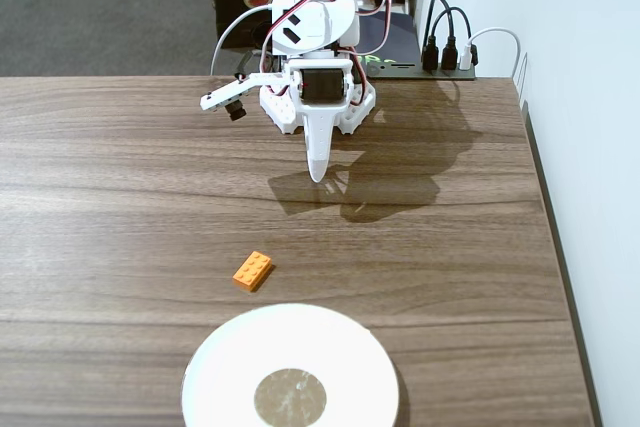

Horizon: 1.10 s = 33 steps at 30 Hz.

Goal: Grasp a lego block and put it on the plate.

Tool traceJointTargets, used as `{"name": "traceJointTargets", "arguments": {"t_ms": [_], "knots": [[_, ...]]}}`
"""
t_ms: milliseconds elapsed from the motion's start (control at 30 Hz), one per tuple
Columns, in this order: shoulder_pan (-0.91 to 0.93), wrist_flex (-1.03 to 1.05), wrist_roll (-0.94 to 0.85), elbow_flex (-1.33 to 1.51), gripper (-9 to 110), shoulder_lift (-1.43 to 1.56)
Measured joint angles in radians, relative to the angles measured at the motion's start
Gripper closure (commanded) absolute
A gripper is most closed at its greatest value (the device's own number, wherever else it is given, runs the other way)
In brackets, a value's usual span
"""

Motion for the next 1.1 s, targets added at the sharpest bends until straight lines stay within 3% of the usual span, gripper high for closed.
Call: {"name": "traceJointTargets", "arguments": {"t_ms": [733,1100], "knots": [[0.002,0.0,0.0,0.0,101,0.0],[0.064,-0.104,-0.014,-0.086,101,-0.25]]}}
